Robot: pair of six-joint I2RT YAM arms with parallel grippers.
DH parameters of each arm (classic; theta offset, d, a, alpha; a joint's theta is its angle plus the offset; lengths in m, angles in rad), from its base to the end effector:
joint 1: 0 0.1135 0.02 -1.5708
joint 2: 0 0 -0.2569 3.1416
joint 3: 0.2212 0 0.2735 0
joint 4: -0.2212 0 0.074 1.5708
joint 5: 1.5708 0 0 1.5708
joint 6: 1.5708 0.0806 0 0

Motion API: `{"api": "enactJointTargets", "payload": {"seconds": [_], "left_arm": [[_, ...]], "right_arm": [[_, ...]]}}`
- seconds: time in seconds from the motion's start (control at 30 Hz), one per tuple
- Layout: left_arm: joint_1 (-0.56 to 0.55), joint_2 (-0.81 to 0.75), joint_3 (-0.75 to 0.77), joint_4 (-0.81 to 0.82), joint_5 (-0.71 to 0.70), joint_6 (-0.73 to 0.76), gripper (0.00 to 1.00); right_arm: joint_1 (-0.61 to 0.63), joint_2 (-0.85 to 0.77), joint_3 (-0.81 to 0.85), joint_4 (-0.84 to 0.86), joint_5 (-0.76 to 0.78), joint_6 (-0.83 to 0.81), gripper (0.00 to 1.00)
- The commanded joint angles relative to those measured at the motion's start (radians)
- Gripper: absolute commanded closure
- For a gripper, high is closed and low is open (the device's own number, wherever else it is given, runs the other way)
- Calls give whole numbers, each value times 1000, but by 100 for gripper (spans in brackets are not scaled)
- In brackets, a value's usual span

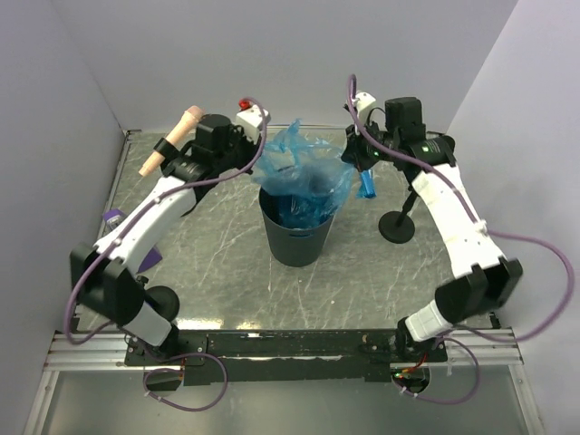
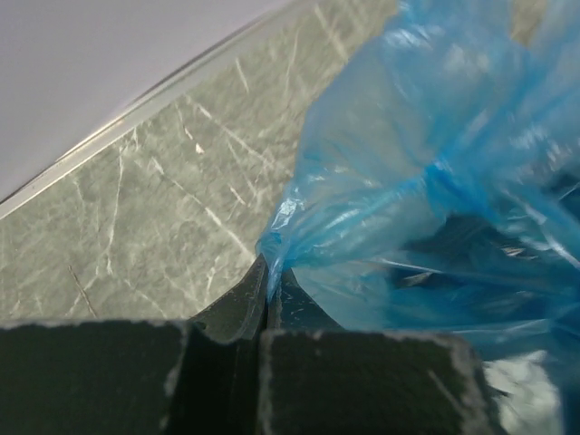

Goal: Put the trash bags into the trash bin
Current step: Place the trash bag in the trash bin.

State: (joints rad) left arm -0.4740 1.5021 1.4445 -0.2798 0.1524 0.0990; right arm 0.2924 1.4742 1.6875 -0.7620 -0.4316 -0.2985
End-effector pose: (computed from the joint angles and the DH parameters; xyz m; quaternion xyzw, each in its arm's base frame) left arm 0.3656 -0.2013 0.3635 0.2721 0.7678 -0.1685 0.5550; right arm 0.3435 0.1386 0.4076 -0.3483 0.7846 0.1853 0.4783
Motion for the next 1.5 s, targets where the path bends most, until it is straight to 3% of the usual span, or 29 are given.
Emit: {"api": "enactJointTargets", "payload": {"seconds": [0.0,0.23,0.53,0.83,0.87,1.0,1.17,1.3,1.47], "left_arm": [[18,105,103,2,7,68,99],[84,152,123,-150,146,24,99],[110,-45,-131,-159,208,22,99],[110,-36,-214,-235,328,44,99],[110,-30,-207,-252,332,62,96],[112,-57,-190,-323,283,157,56],[129,-239,-226,-335,355,335,27],[144,-315,-214,-371,473,456,20],[150,-235,-124,-438,596,492,21]], "right_arm": [[-33,119,70,33,-48,12,100],[-45,135,5,-34,-102,4,100],[-45,-34,-251,-36,-104,19,100],[-47,-81,-370,-28,-92,62,72],[-48,-84,-358,-36,-78,56,68],[-81,-126,-302,-98,-42,-10,57],[-134,-189,-224,-215,-159,-183,50],[-144,-227,-227,-209,-269,-243,43],[-144,-167,-198,-168,-413,-222,42]]}}
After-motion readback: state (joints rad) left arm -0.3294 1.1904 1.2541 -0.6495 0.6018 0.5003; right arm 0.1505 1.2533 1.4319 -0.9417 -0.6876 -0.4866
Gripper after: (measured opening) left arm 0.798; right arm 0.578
